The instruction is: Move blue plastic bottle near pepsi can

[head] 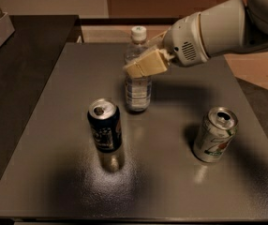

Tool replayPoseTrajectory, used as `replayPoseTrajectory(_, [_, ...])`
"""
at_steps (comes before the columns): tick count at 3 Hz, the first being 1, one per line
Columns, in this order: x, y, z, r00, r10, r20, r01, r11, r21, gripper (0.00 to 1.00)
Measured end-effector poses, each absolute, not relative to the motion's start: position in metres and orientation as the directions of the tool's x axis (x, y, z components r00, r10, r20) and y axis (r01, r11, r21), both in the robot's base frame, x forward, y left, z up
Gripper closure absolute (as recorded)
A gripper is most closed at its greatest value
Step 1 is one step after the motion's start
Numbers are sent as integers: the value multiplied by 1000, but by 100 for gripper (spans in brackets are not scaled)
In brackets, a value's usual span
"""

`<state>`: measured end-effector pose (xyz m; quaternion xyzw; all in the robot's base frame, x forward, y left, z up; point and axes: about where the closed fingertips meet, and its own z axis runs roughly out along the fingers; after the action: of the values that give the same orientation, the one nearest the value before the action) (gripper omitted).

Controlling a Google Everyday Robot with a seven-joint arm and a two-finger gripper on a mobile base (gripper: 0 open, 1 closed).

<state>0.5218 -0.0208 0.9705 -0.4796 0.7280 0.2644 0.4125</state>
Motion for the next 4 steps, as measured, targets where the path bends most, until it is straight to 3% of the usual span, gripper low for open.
replayPoseTrajectory(3, [478,-9,972,-141,-519,-843,-930,362,-67,100])
replayPoseTrajectory(4, [472,-7,969,-126,-531,-838,-928,362,-91,82])
